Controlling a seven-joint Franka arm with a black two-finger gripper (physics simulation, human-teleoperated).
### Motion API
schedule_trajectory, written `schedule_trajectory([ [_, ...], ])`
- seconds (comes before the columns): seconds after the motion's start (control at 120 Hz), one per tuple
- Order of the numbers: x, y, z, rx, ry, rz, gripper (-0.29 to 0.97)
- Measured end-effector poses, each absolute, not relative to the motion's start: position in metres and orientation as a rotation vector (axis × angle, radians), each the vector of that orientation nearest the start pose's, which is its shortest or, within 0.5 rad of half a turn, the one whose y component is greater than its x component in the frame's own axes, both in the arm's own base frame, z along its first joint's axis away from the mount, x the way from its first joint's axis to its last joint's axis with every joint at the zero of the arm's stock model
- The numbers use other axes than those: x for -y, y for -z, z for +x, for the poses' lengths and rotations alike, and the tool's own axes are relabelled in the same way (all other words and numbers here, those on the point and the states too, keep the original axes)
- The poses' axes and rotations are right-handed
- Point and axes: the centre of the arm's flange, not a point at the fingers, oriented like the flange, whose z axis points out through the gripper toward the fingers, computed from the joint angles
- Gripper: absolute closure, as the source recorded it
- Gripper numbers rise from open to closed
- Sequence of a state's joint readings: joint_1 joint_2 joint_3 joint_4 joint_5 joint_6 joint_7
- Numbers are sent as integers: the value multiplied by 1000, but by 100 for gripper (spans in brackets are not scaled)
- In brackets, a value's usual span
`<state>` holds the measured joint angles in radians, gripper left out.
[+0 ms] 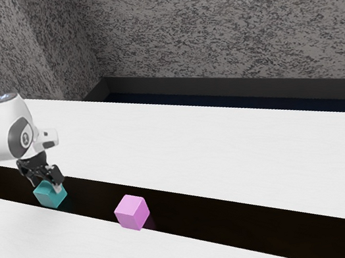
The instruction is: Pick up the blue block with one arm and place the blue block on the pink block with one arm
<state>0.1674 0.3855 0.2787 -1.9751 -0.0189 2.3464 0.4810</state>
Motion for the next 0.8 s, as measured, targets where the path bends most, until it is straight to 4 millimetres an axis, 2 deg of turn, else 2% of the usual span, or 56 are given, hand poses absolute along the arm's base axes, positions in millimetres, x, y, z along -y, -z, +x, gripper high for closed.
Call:
schedule_trajectory([
  [0.242,-263,-266,553,-65,-87,-3067,0],
  [0.442,-263,-263,556,-76,-86,-3070,0],
  [0.7,-263,-263,556,-77,-82,-3073,22],
  [0.8,-263,-263,556,-77,-80,-3074,25],
])
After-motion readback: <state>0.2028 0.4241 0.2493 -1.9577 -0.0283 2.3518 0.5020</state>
